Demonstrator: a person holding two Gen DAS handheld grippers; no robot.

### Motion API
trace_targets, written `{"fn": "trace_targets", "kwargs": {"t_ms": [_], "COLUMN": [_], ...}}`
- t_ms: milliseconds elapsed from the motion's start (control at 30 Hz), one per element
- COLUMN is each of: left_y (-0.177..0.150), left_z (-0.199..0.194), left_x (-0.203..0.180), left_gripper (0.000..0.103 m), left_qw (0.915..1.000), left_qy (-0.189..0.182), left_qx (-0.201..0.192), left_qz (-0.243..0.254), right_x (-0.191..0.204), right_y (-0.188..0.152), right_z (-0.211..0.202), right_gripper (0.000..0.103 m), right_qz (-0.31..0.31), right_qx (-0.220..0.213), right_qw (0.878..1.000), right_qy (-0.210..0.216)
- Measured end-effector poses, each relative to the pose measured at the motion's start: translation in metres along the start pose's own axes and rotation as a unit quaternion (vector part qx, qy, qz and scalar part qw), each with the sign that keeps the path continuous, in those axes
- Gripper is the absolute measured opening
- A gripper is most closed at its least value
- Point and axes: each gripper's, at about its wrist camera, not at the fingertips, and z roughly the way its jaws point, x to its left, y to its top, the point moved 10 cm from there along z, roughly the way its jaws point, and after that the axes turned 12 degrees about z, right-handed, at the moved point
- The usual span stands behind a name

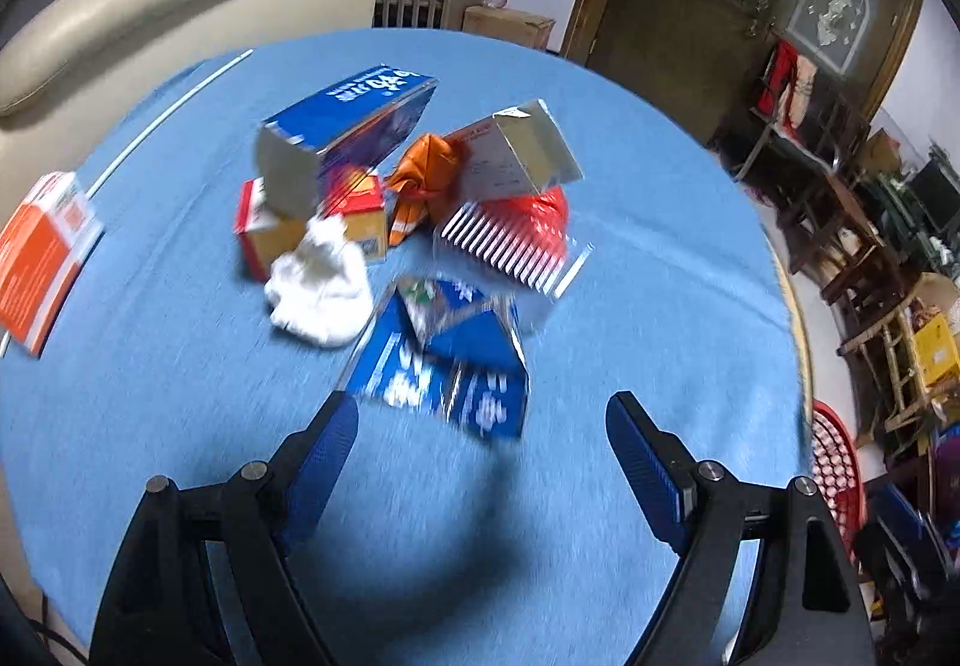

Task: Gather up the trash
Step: 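Move both grippers back over the trash on the table, then grasp the blue-and-silver milk carton with the left gripper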

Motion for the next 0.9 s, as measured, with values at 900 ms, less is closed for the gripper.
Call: {"fn": "trace_targets", "kwargs": {"t_ms": [900], "left_y": [-0.032], "left_z": [-0.021], "left_x": [0.048], "left_gripper": [0.045], "left_qw": [0.9989], "left_qy": [0.039], "left_qx": [-0.020], "left_qz": [0.018], "right_x": [0.051], "right_y": [0.014], "right_z": [0.053], "right_gripper": [0.088], "right_qz": [-0.041], "right_qx": [0.038], "right_qw": [0.998], "right_qy": [0.040]}}
